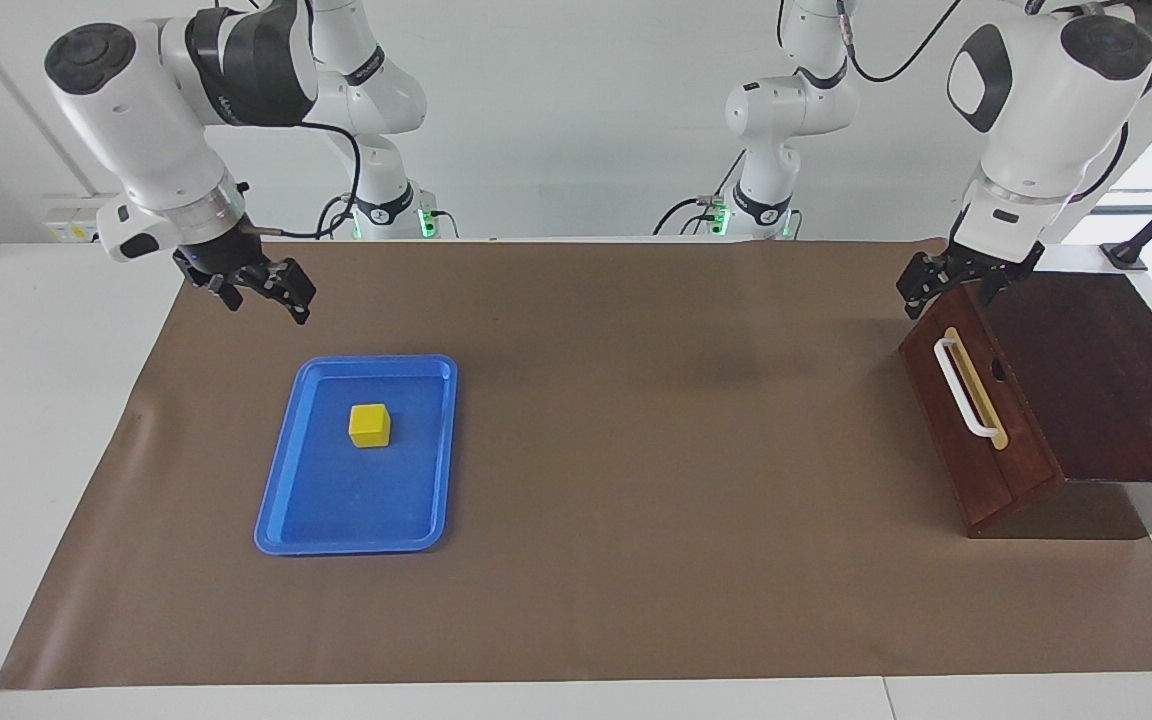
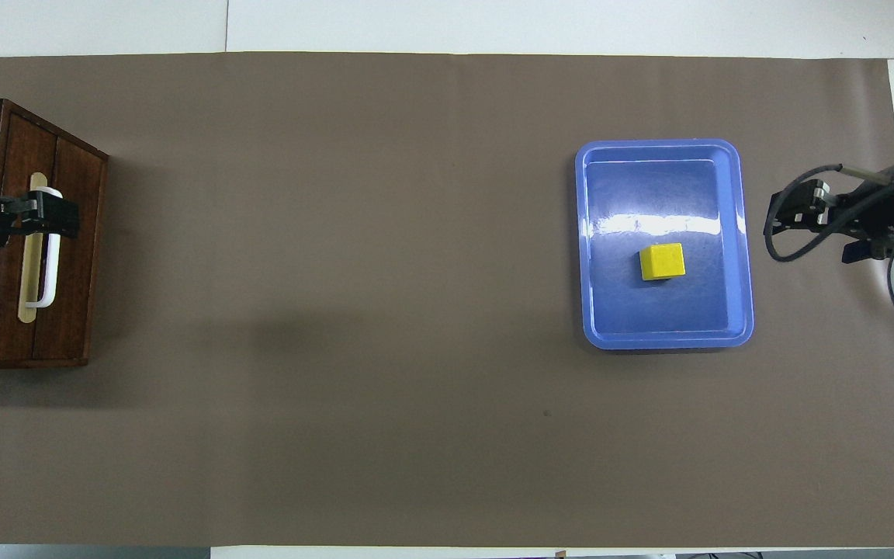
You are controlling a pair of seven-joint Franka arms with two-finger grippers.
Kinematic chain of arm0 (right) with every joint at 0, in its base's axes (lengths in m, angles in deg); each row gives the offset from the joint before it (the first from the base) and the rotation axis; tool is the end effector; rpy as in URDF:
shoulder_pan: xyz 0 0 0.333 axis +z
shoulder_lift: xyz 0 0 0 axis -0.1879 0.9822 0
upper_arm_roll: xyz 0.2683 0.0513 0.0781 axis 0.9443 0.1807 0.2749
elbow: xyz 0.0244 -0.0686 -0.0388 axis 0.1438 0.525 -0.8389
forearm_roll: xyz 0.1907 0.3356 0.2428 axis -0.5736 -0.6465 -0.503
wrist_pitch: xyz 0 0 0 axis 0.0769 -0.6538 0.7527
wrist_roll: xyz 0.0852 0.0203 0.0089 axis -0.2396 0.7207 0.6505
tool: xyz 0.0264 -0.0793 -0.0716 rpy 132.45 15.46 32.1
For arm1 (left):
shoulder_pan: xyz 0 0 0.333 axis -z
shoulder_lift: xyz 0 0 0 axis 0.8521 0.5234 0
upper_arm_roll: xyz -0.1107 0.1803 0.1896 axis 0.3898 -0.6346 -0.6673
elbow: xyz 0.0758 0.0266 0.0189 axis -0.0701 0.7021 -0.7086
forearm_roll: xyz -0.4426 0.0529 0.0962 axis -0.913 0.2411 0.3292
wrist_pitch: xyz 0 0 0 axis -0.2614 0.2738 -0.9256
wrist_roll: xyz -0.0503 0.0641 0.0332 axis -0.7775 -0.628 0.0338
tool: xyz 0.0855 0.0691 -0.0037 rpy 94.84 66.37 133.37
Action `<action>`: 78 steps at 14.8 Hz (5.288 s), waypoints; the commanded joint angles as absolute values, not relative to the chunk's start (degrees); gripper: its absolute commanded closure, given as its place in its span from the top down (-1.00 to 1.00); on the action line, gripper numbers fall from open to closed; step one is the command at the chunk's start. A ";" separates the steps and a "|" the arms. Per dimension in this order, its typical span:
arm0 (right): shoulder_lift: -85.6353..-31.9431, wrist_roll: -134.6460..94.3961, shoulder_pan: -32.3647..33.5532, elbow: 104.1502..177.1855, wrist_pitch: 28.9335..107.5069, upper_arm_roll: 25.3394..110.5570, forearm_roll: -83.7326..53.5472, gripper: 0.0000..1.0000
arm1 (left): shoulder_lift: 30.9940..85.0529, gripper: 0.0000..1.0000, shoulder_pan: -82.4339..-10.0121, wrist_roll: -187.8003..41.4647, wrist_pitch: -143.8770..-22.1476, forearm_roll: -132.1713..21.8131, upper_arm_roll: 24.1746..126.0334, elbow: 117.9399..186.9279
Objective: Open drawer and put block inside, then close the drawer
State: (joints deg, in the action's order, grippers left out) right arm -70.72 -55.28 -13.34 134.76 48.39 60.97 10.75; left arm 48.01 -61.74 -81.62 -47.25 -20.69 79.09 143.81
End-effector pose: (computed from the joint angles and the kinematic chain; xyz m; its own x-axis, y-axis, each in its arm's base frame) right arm 0.6359 -0.0174 0.4931 0.8624 -0.4979 -0.0916 -0.5030 -0.8631 -0.0447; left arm 0.6296 -0.0267 0.5113 0.9984 0.0208 0.0527 0.0287 -0.9878 -0.1532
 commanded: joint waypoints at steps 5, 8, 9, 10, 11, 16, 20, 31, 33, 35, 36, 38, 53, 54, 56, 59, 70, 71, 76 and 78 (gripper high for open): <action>-62.97 -94.02 -18.21 139.19 56.34 61.45 -10.59 1.00 | 54.10 1.00 -61.60 -82.72 -61.68 -9.67 78.84 151.07; -62.62 -94.92 -19.17 145.88 58.46 61.45 -16.30 1.00 | 56.05 1.00 -62.30 -83.25 -66.78 -4.82 78.76 153.09; -61.49 -93.88 -20.57 146.86 58.72 61.45 -17.71 1.00 | 56.05 1.00 -62.83 -83.34 -67.06 -4.82 78.84 153.45; -60.43 -91.52 -21.02 147.91 58.73 61.45 -19.20 1.00 | 56.05 1.00 -63.53 -83.42 -67.58 -4.82 78.84 153.97; -59.90 -89.06 -21.46 149.23 58.81 61.45 -20.61 1.00 | 55.96 1.00 -63.62 -83.43 -68.98 -4.82 78.84 155.11; -58.22 -82.89 -22.26 151.00 61.71 61.45 -23.09 1.00 | 56.49 1.00 -64.06 -83.43 -72.15 -4.82 78.76 156.97; -57.70 -79.81 -21.82 150.39 64.96 61.54 -24.48 1.00 | 58.50 1.00 -63.45 -82.90 -73.21 -4.82 78.84 157.05; -53.92 -77.43 -19.27 149.94 67.87 61.63 -28.01 1.00 | 59.65 1.00 -54.32 -74.90 -72.60 -8.94 79.02 155.74; -53.30 -76.73 -19.27 150.21 68.04 61.63 -28.10 1.00 | 59.74 1.00 -53.09 -74.81 -72.34 -9.82 79.02 155.38; -53.21 -76.46 -19.27 150.64 69.36 61.63 -28.10 1.00 | 59.74 1.00 -52.38 -74.64 -72.16 -11.05 79.02 155.30; -53.21 -76.46 -19.27 150.99 69.54 61.63 -28.10 1.00 | 59.74 1.00 -51.33 -73.68 -72.16 -12.10 79.02 155.30; -53.21 -76.20 -19.27 151.09 69.54 61.63 -28.18 1.00 | 59.83 1.00 -50.27 -71.13 -71.98 -12.64 79.11 154.60; -53.74 -75.50 -19.18 154.51 73.93 61.63 -28.18 1.00 | 61.32 1.00 -49.04 -68.48 -63.73 -14.13 78.84 147.66; -53.74 -75.50 -19.18 154.51 73.93 61.63 -28.18 1.00 | 61.32 1.00 -49.04 -68.40 -63.46 -14.13 78.84 147.30; -53.83 -74.63 -19.18 154.51 73.93 61.71 -28.18 0.87 | 61.24 1.00 -48.95 -68.05 -62.15 -14.83 78.93 146.60; -53.91 -72.61 -19.27 154.86 73.85 61.63 -28.97 0.41 | 62.28 1.00 -48.25 -66.04 -51.80 -20.89 78.76 137.22; -52.16 -81.18 -17.53 138.90 61.65 61.80 -29.24 -1.00 | 63.43 1.00 -46.23 -11.74 -42.71 -27.67 79.02 125.33; -52.07 -84.69 -15.34 136.52 60.93 61.72 -29.07 -1.00 | 63.43 1.00 -45.96 -8.75 -42.71 -27.76 79.02 125.33; -50.49 -104.30 -1.63 129.73 67.22 61.71 -28.98 -1.00 | 63.52 1.00 -44.91 11.90 -43.16 -28.64 79.11 124.28; -50.14 -111.05 3.56 129.29 71.45 61.63 -28.89 -1.00 | 63.52 1.00 -43.42 17.27 -42.54 -28.55 78.93 123.92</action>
